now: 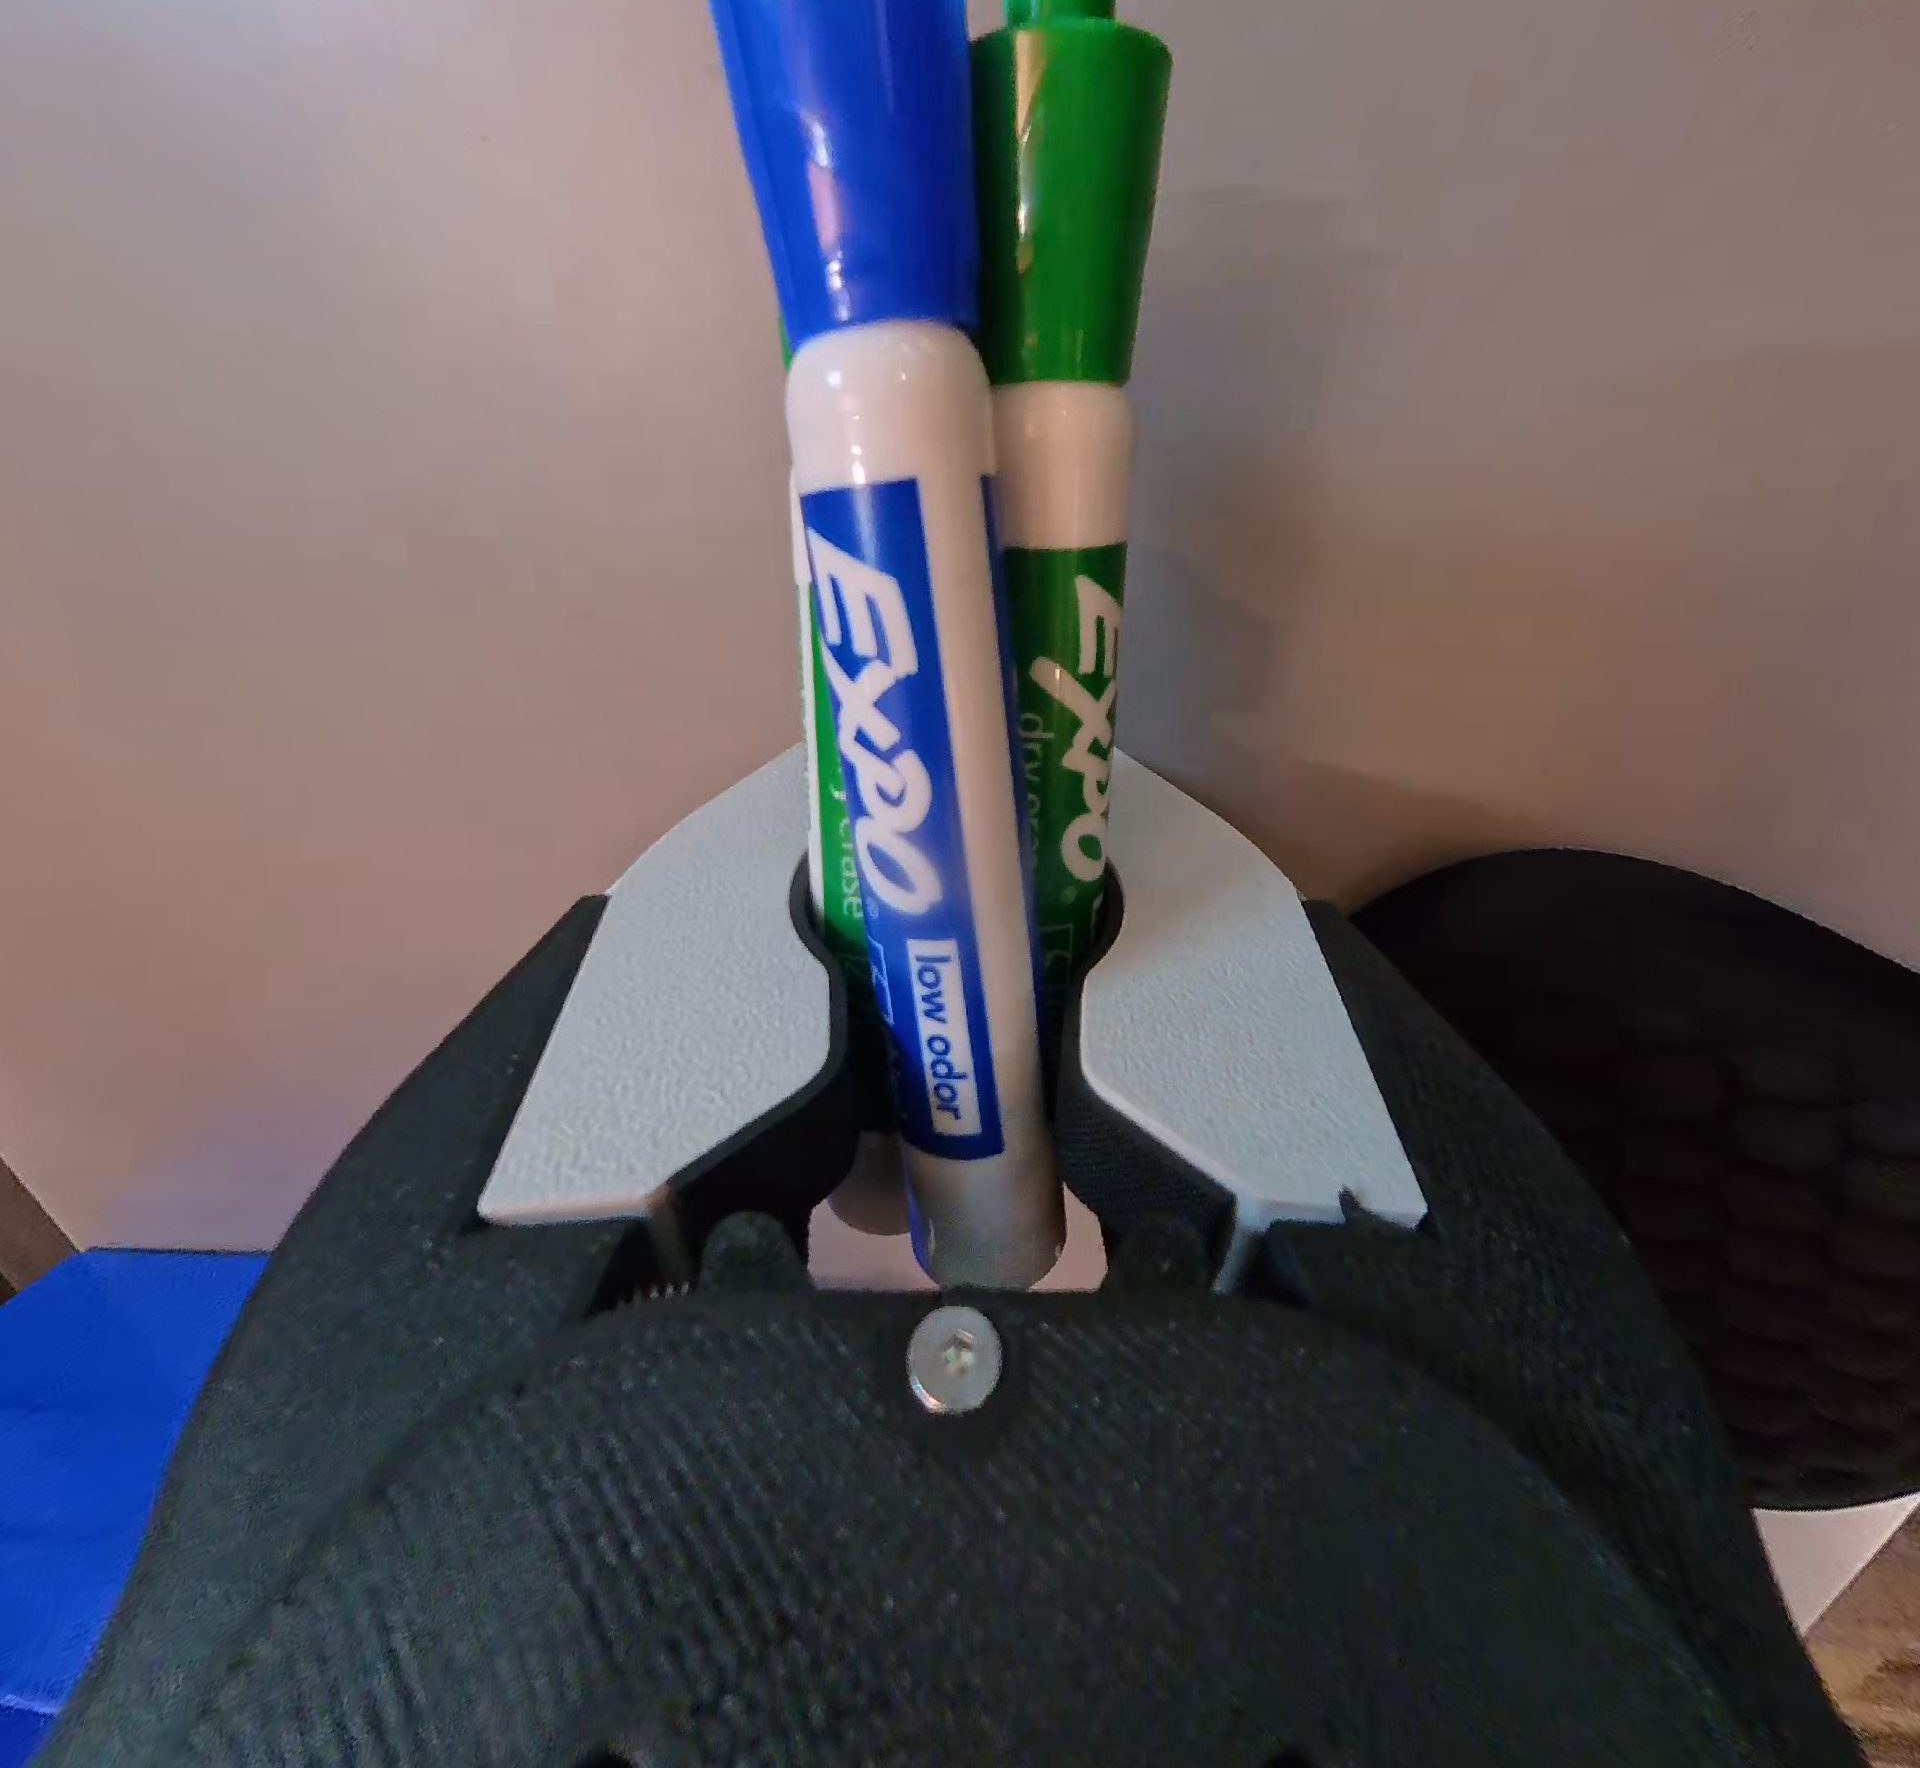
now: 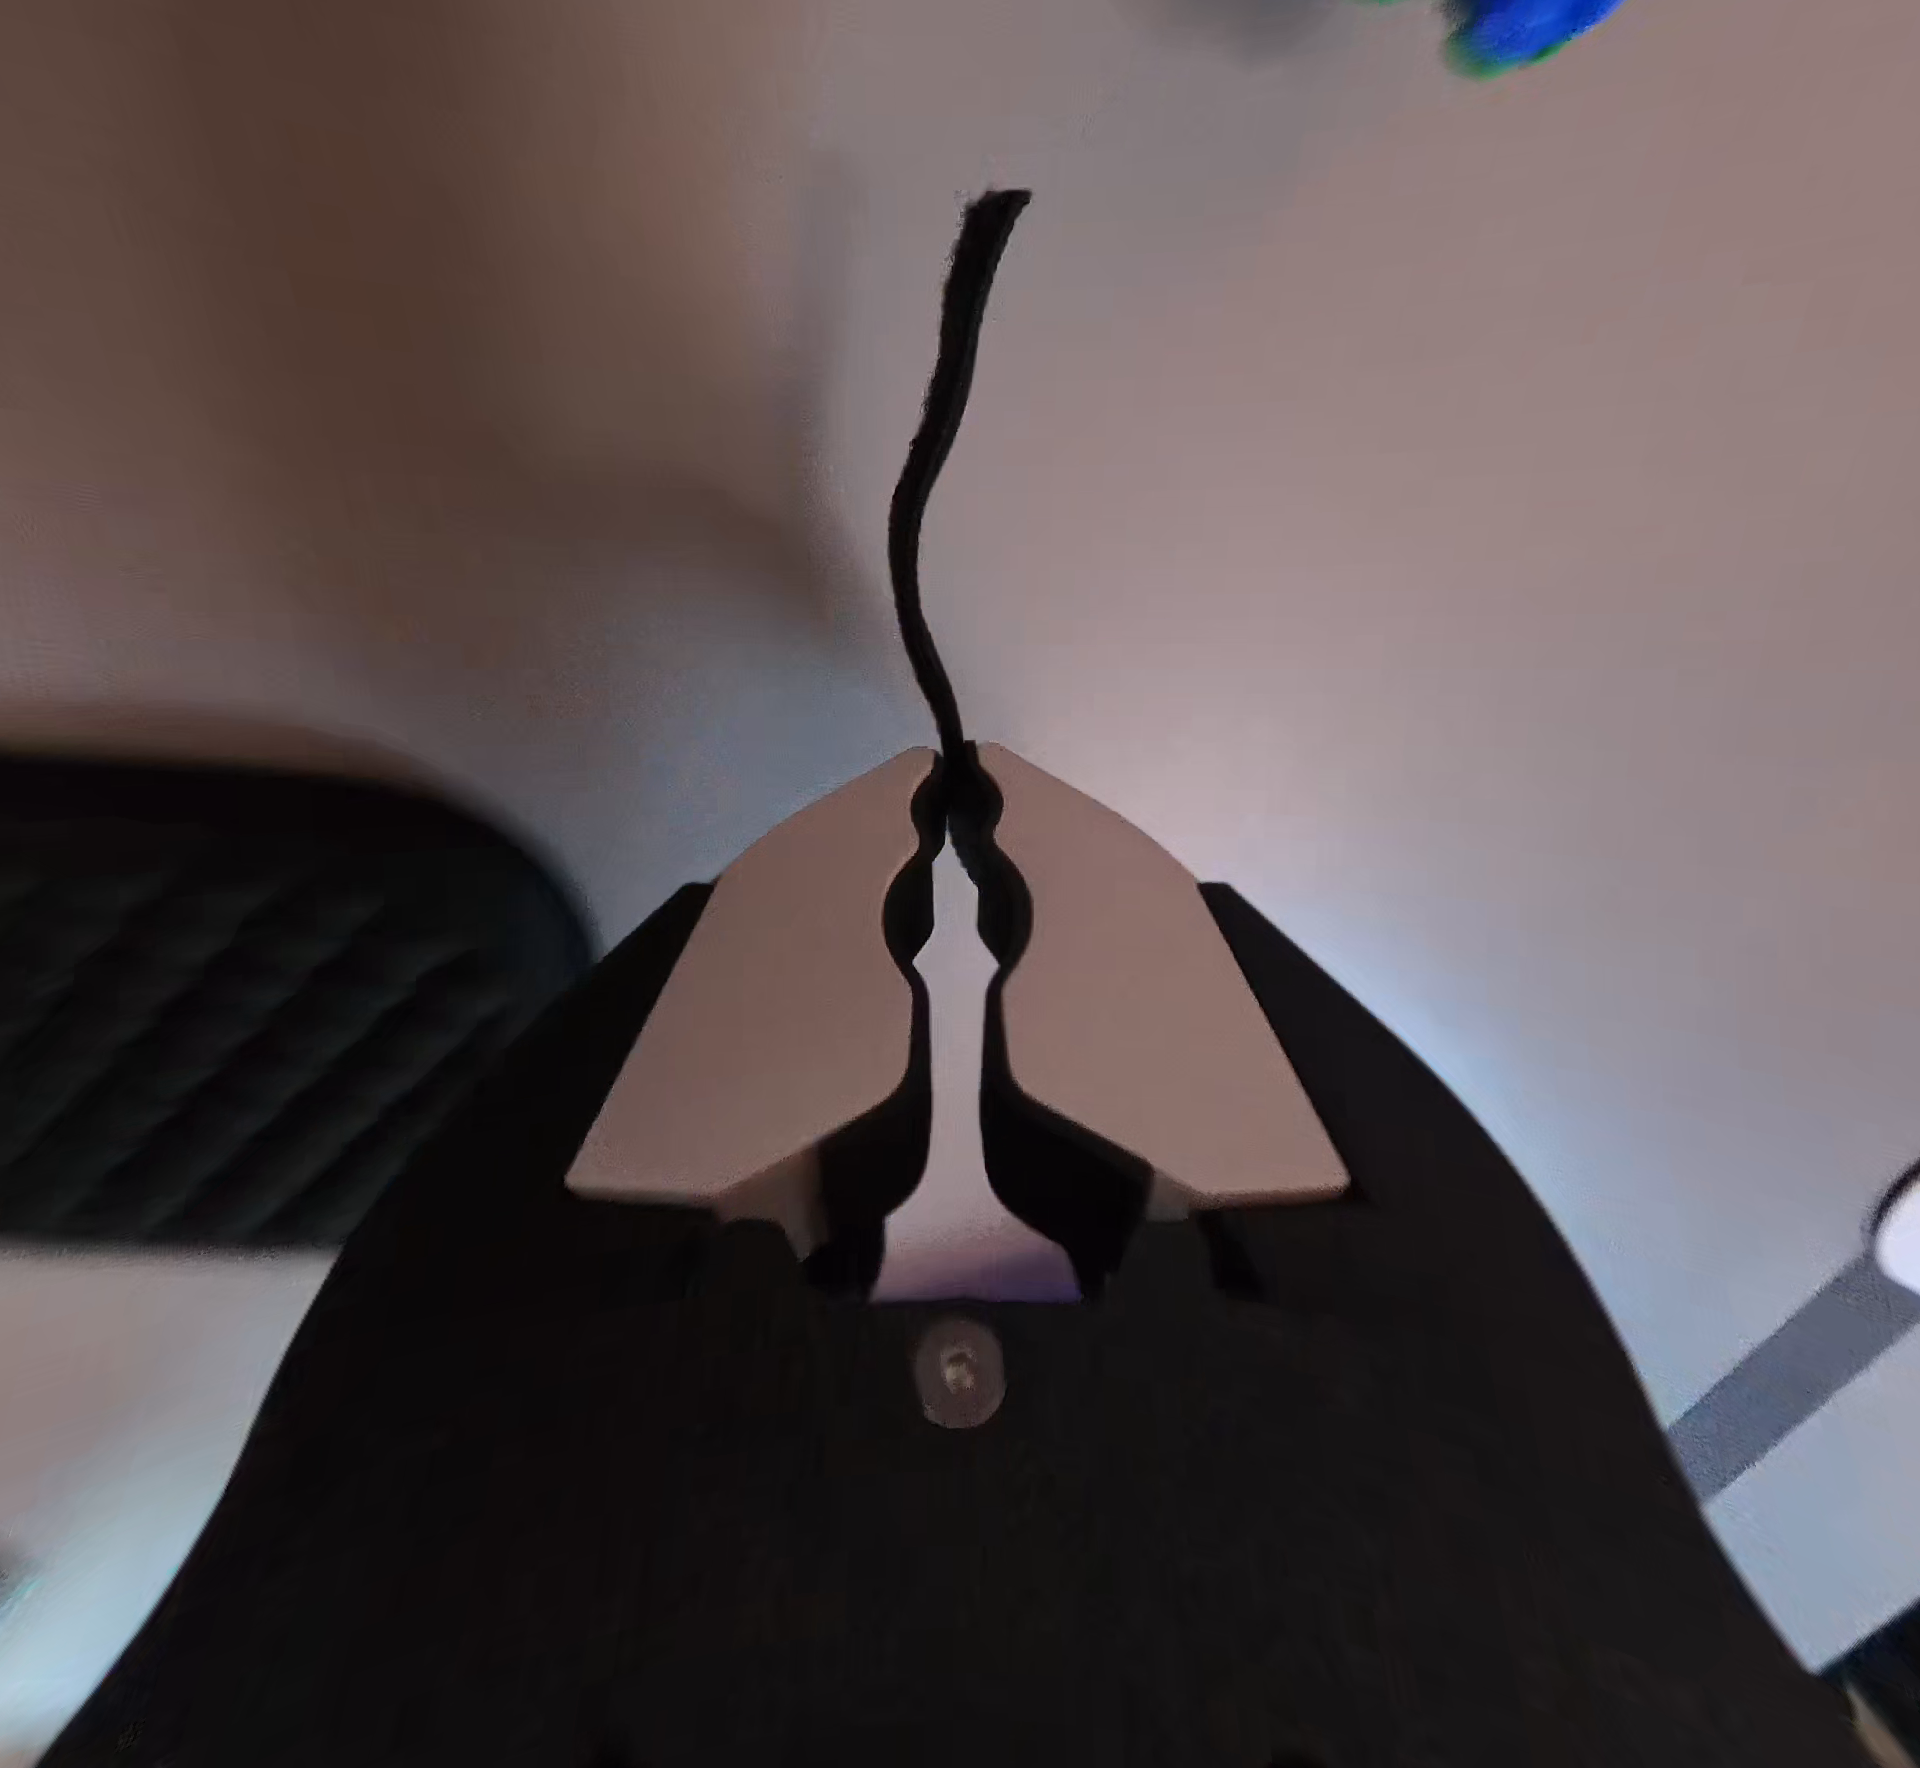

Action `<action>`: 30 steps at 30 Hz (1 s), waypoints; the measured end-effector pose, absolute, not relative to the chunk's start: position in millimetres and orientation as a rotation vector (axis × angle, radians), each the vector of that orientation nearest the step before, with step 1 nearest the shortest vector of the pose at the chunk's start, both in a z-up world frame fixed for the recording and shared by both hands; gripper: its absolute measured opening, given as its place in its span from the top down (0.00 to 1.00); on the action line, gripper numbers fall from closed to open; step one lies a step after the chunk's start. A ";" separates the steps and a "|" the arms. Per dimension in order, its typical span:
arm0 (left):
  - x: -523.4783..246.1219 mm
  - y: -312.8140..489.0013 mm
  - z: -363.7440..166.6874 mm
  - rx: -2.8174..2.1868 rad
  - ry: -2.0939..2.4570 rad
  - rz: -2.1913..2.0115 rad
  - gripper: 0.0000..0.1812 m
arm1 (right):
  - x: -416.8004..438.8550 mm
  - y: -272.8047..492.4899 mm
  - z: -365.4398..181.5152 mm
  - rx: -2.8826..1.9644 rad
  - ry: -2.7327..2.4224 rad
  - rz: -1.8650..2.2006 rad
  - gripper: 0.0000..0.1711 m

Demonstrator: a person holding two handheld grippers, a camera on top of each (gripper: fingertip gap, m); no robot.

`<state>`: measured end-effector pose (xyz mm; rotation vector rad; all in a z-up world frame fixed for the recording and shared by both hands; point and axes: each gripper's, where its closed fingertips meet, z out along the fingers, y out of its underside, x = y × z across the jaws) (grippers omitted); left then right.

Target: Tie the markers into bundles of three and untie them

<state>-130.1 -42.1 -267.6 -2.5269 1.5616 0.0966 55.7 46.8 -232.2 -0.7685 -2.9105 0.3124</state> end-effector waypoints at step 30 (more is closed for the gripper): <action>-130.7 -40.4 -258.0 -2.536 1.473 0.124 0.76 | -6.9 96.5 -181.2 -1.017 -2.275 0.351 0.75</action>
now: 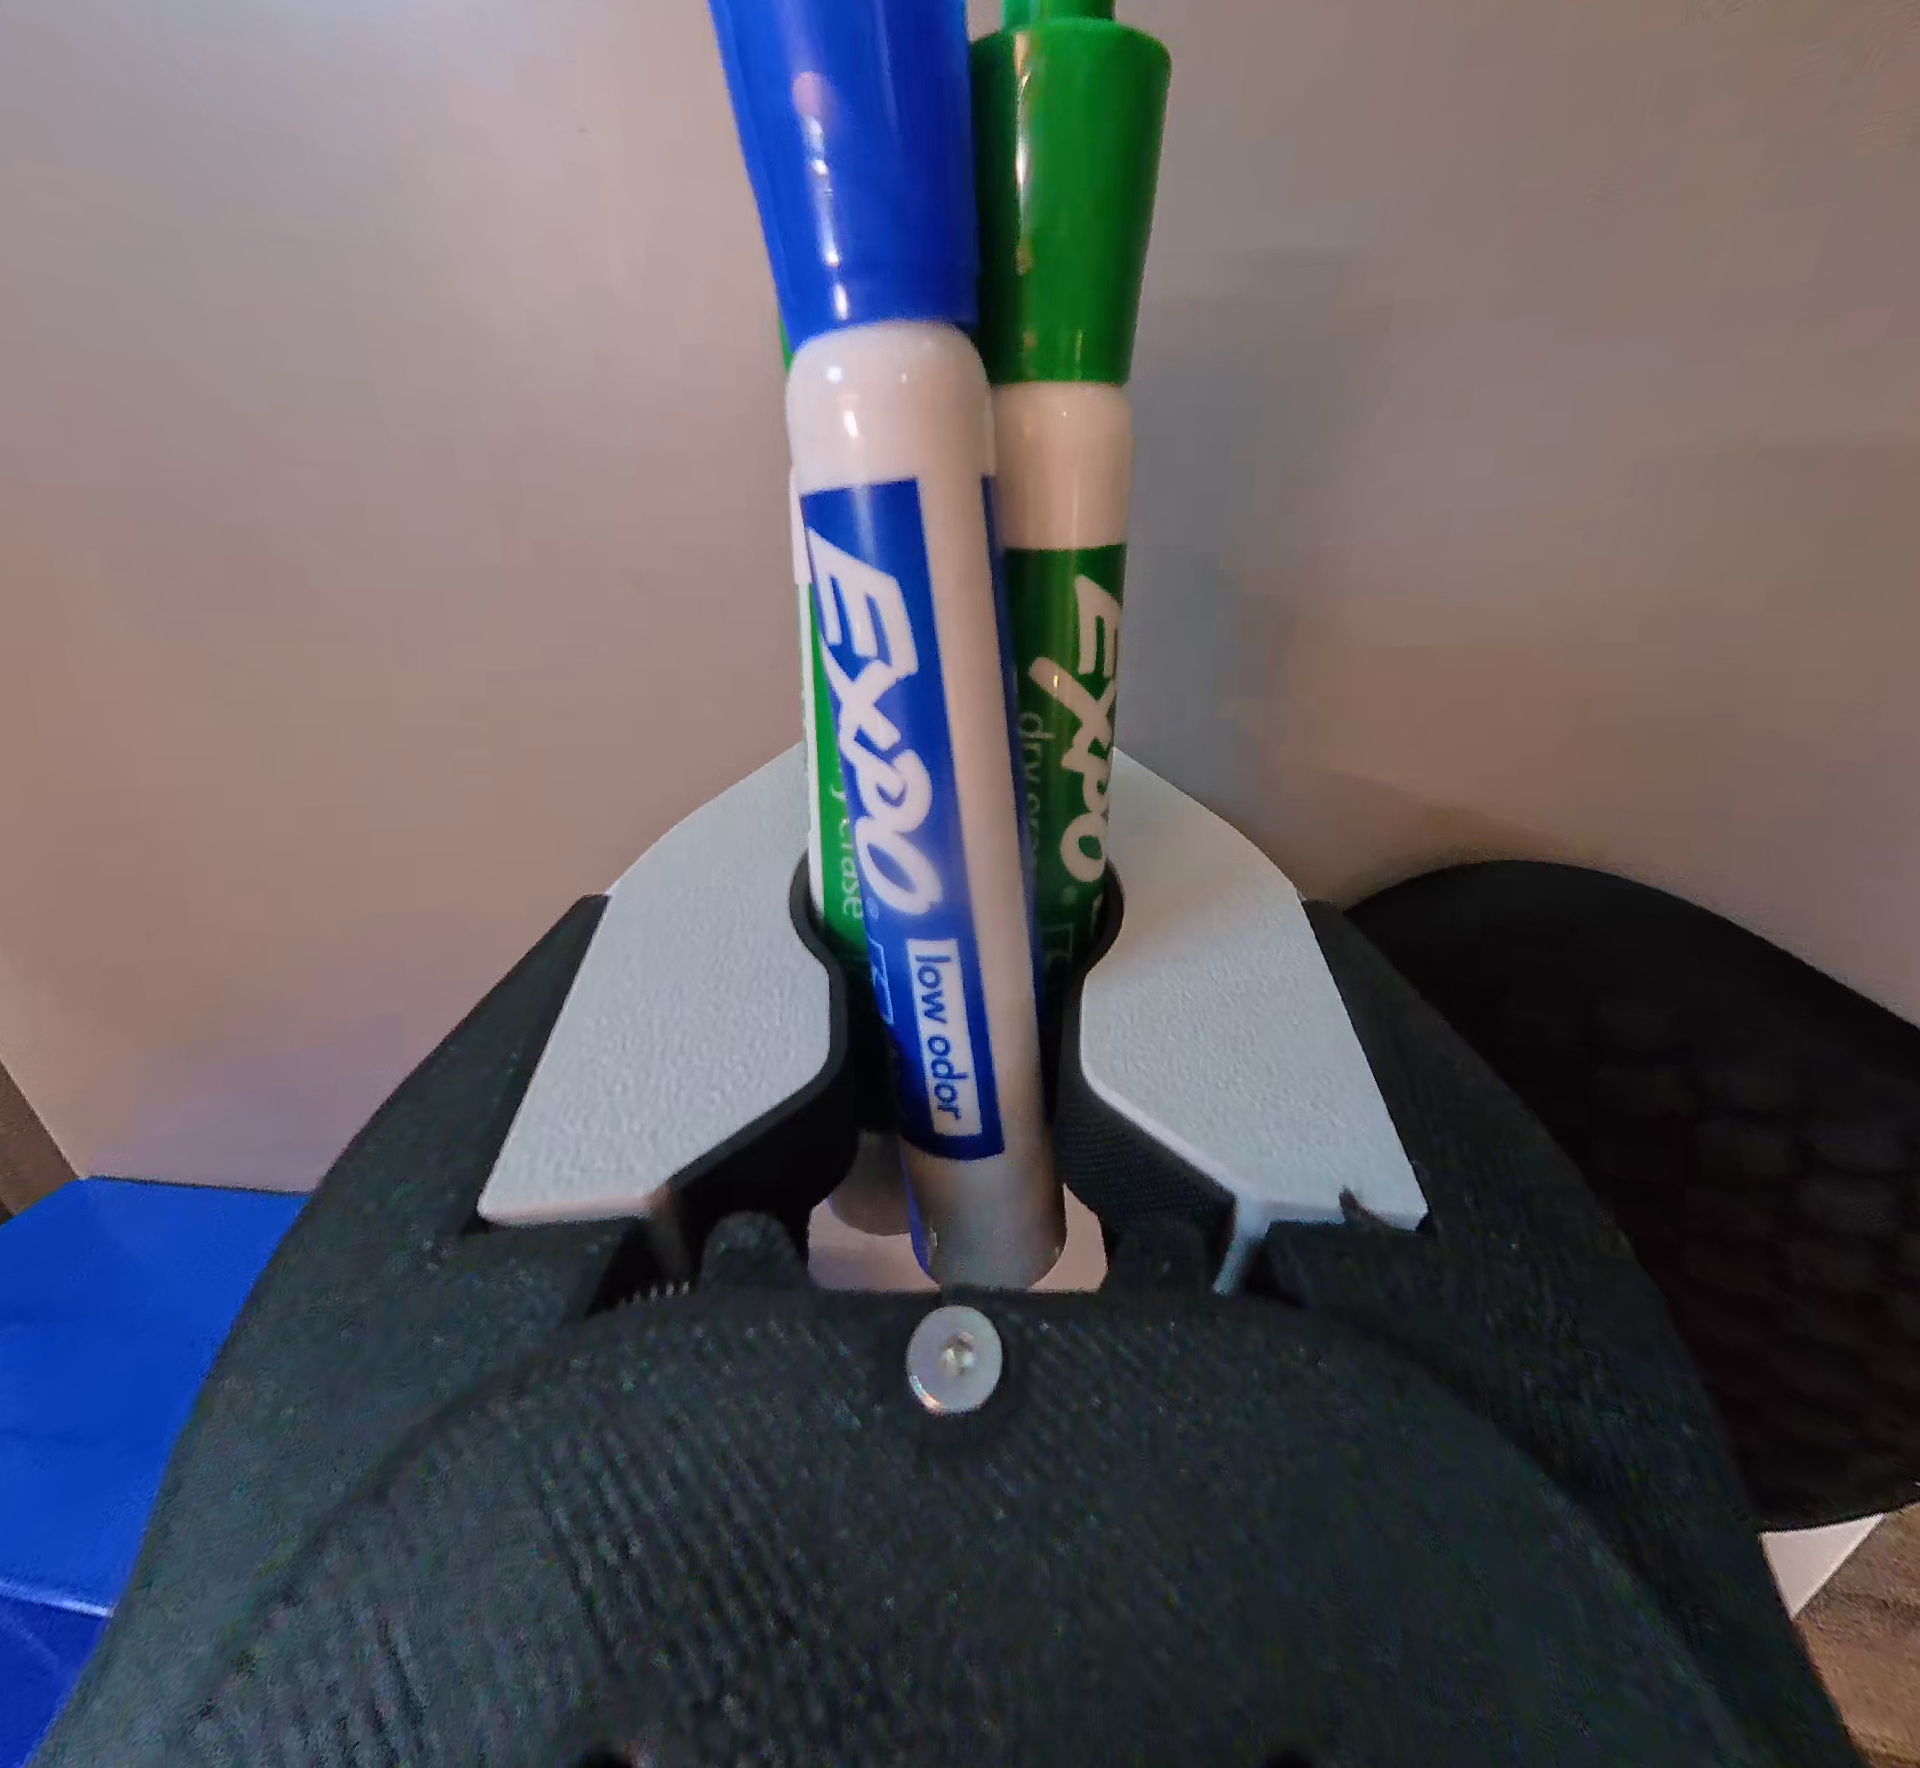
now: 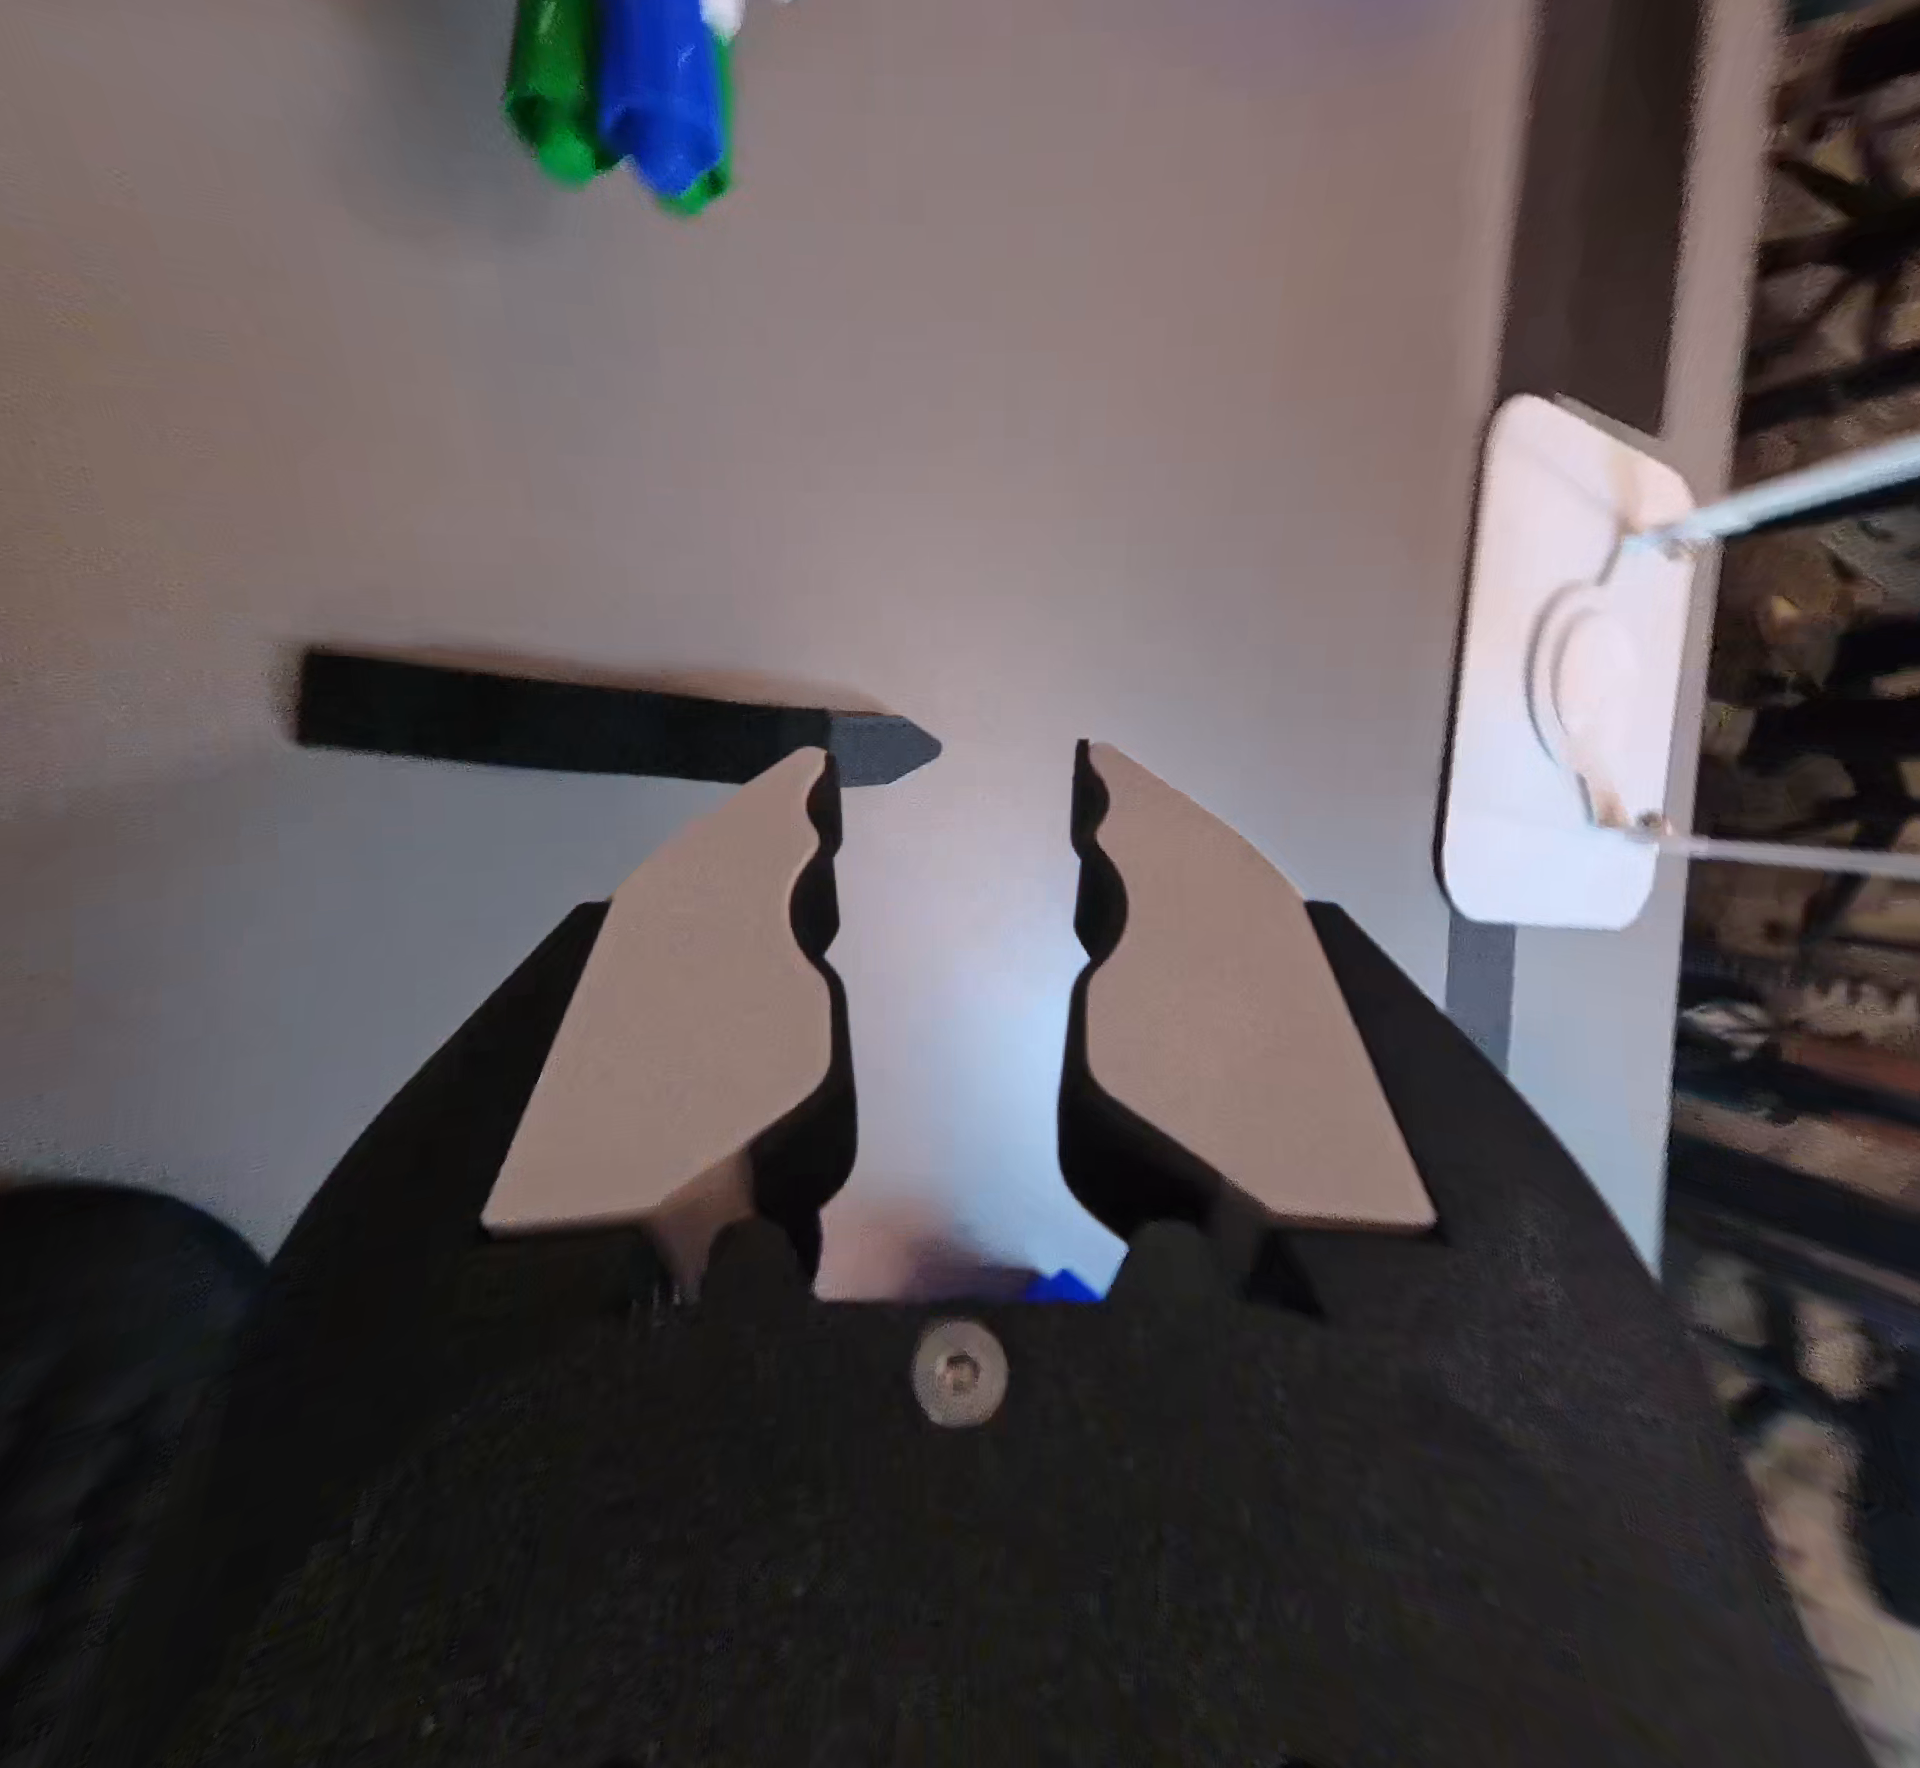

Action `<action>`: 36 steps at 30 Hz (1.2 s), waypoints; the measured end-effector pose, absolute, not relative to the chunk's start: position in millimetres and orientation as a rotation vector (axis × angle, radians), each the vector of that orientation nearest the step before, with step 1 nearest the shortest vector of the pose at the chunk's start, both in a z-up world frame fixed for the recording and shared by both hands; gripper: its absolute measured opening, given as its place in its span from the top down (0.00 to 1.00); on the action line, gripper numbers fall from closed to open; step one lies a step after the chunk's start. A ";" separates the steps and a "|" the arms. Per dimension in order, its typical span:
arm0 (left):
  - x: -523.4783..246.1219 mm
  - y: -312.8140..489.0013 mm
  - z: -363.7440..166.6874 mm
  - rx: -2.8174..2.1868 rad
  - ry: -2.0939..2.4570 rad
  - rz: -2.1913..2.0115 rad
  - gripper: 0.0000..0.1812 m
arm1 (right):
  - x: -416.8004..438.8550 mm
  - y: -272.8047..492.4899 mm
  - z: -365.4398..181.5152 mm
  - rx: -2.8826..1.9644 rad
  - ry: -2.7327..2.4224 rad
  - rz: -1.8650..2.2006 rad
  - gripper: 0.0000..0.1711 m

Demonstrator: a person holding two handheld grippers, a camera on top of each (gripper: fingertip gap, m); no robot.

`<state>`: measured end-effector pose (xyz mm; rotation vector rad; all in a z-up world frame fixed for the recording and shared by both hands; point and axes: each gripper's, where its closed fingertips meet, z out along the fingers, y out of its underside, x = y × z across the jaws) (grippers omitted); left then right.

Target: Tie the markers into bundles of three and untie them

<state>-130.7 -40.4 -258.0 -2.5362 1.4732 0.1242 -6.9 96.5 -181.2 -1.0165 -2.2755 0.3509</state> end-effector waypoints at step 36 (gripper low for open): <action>-109.0 -30.9 -268.1 -2.552 1.539 0.076 0.76 | 9.3 56.1 -245.5 -1.251 -2.328 0.759 0.54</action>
